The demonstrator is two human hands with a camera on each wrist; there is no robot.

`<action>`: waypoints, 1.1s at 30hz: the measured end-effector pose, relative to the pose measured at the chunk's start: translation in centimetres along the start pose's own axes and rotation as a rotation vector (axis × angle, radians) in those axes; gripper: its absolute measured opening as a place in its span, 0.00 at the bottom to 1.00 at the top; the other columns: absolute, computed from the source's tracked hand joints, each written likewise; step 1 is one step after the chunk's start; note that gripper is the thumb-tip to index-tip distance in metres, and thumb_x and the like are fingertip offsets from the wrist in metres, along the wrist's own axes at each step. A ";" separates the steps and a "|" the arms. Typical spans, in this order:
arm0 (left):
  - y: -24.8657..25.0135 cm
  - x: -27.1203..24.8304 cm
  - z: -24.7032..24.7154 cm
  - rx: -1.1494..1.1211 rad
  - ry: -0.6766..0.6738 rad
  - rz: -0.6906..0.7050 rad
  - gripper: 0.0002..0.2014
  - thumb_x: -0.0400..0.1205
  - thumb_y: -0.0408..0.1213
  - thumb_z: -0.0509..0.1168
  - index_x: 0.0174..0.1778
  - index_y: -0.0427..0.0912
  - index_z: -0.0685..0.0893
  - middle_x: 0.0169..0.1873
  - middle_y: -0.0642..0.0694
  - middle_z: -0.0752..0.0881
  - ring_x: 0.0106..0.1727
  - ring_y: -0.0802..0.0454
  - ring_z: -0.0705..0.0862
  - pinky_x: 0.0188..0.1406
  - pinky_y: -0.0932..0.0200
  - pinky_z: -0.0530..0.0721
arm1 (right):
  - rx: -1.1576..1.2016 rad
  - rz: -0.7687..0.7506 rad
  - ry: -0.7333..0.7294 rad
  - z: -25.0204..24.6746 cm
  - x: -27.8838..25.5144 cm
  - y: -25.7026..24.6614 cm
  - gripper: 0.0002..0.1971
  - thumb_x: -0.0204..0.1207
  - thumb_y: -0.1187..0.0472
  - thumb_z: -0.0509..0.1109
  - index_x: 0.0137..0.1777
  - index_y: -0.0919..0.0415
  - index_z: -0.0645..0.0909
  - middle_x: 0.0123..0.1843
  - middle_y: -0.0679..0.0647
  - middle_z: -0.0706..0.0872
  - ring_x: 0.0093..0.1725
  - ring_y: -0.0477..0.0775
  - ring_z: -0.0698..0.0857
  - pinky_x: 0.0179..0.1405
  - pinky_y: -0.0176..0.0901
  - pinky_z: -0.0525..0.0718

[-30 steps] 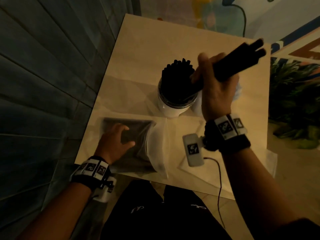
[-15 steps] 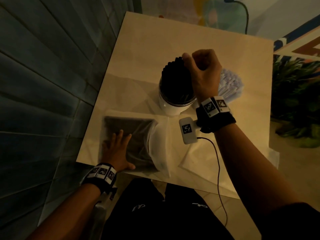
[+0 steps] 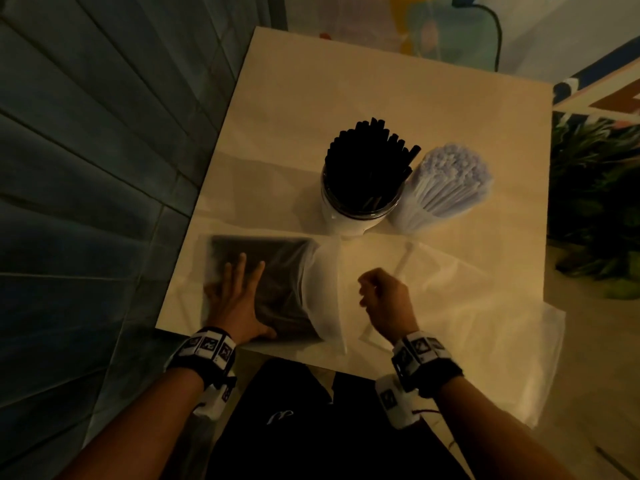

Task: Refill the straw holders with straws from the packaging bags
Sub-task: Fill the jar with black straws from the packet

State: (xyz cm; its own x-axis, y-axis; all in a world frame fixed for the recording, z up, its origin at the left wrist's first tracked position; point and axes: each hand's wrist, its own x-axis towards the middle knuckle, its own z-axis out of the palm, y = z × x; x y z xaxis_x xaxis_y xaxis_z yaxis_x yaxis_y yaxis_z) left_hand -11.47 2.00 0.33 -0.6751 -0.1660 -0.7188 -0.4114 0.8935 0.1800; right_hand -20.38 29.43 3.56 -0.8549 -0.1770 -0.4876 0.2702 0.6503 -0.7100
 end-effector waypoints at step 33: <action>0.0 0.7 0.4 0.024 -0.038 0.014 0.70 0.59 0.64 0.80 0.85 0.57 0.36 0.84 0.51 0.30 0.84 0.39 0.28 0.79 0.21 0.47 | -0.693 -0.388 -0.326 8.8 5.1 -5.6 0.23 0.83 0.58 0.64 0.73 0.73 0.72 0.72 0.70 0.77 0.74 0.69 0.75 0.79 0.56 0.66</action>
State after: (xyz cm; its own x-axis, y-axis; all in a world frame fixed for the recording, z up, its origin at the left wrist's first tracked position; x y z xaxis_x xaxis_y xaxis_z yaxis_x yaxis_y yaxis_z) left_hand -11.68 2.01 -0.43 -0.6567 -0.1379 -0.7414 -0.3873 0.9053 0.1746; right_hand -22.35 18.36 0.60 -0.6327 -0.6144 -0.4714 -0.4370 0.7858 -0.4377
